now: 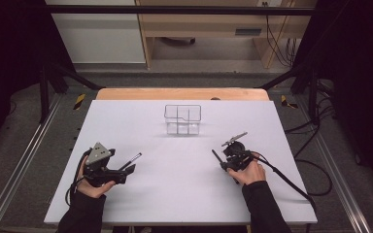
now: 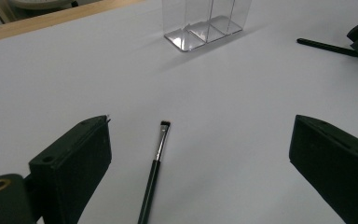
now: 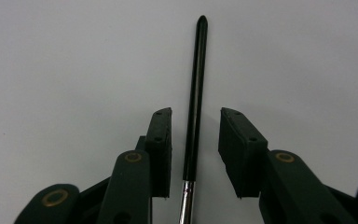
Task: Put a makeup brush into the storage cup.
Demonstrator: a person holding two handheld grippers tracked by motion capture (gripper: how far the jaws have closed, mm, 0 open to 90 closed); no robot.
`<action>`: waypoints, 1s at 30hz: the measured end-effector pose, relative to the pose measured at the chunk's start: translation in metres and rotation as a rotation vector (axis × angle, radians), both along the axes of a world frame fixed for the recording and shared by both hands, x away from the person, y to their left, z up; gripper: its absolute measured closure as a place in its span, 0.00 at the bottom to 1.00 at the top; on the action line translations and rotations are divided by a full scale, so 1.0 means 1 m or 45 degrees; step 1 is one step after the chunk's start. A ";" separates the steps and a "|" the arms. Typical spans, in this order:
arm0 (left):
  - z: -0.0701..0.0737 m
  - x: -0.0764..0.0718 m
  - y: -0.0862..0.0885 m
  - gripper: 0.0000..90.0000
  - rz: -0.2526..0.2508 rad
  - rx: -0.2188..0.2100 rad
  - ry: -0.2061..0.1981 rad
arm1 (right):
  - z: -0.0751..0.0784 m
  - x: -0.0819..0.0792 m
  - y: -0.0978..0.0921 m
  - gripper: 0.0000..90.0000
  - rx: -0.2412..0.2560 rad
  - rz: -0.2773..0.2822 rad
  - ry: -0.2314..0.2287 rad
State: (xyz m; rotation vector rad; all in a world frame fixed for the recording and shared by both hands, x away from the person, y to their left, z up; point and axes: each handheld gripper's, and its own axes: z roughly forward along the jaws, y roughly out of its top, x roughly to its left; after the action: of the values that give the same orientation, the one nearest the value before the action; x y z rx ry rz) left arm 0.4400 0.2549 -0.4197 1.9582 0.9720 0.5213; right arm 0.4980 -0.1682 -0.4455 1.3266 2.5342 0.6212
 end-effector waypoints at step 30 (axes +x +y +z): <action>-0.001 0.000 -0.001 0.05 -0.006 0.003 0.006 | -0.004 0.004 0.004 0.94 -0.079 0.013 0.145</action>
State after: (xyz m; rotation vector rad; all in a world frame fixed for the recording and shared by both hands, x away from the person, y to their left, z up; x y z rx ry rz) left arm 0.4404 0.2543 -0.4202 1.9642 0.9698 0.5159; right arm 0.5019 -0.1637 -0.4494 1.3658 2.6280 0.4778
